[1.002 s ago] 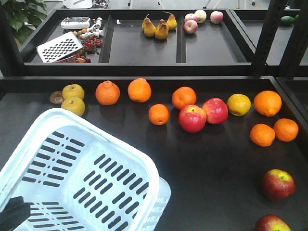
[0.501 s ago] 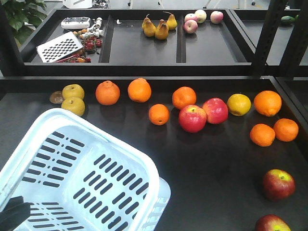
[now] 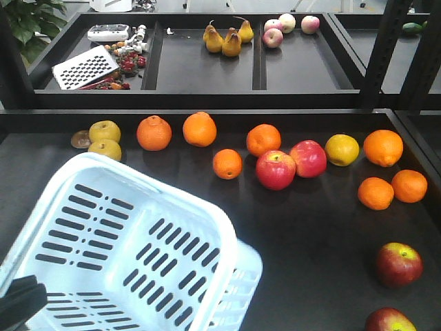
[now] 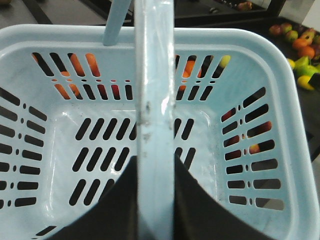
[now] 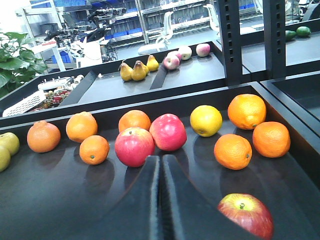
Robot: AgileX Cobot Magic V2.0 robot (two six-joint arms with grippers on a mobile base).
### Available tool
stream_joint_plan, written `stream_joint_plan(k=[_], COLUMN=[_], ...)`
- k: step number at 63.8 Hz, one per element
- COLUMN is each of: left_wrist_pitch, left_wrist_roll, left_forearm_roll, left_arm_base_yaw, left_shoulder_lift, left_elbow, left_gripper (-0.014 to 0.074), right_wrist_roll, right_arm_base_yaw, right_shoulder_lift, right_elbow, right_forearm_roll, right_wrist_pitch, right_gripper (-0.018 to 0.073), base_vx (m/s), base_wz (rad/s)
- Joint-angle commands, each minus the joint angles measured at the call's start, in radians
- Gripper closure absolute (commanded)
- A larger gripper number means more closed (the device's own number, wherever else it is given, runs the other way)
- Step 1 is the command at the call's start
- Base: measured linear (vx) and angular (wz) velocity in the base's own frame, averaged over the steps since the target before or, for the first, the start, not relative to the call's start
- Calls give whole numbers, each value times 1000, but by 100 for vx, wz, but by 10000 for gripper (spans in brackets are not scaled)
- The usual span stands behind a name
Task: Pick three apples into basket with both arms
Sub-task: 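Hold the basket with the left gripper and lower it onto the table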
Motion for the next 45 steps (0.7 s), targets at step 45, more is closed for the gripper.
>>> stream_joint_plan(k=[45], left_wrist_pitch=[111], left_wrist_roll=[359], left_forearm_roll=[-76], left_arm_base_yaw=[-2], left_shoulder_lift=[852], left_elbow=[-672], left_gripper=[603], right_wrist_roll=[-4], right_arm_base_yaw=[-6], right_shoulder_lift=[-13], right_elbow=[13], right_forearm_roll=[-11], right_wrist_pitch=[-78], right_gripper=[568], base_vx=[0], base_wz=[0])
